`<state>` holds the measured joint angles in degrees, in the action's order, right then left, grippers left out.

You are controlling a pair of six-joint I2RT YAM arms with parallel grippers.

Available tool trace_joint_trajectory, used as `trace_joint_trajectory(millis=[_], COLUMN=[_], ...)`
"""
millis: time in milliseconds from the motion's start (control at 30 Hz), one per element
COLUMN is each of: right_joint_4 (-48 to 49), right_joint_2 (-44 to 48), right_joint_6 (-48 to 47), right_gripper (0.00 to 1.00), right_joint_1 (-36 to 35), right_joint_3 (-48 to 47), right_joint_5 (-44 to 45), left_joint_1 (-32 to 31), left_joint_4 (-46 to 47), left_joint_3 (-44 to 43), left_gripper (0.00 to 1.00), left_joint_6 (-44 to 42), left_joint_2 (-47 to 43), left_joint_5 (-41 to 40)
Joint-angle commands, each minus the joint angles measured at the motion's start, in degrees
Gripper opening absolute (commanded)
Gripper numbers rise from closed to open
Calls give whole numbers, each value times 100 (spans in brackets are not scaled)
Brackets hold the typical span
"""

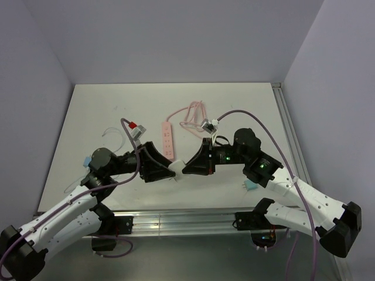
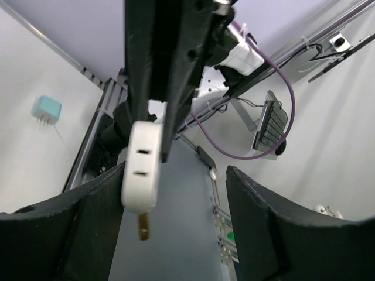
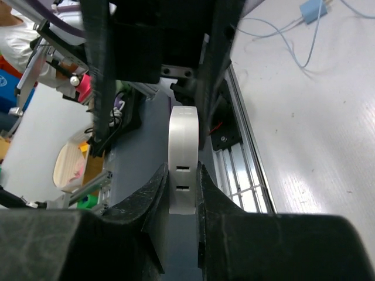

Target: Insert the plug

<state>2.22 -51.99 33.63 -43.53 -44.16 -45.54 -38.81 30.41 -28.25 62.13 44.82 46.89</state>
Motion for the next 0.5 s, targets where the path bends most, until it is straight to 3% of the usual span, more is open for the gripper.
trace_joint_trajectory(millis=[0,467], right_joint_4=[490,1210], right_joint_2=[197,163], right_joint_6=[319,1488], right_gripper=[0,0], right_joint_1=[2,231], right_joint_3=[92,197], right_joint_5=[-17,80], left_joint_1=[-4,-4], left_joint_4=[-202,501], left_joint_3=[-128,259], left_gripper=[72,57], left_joint_6=[-297,1], left_joint_2=[-359,-369], left_joint_5=[-418,-339])
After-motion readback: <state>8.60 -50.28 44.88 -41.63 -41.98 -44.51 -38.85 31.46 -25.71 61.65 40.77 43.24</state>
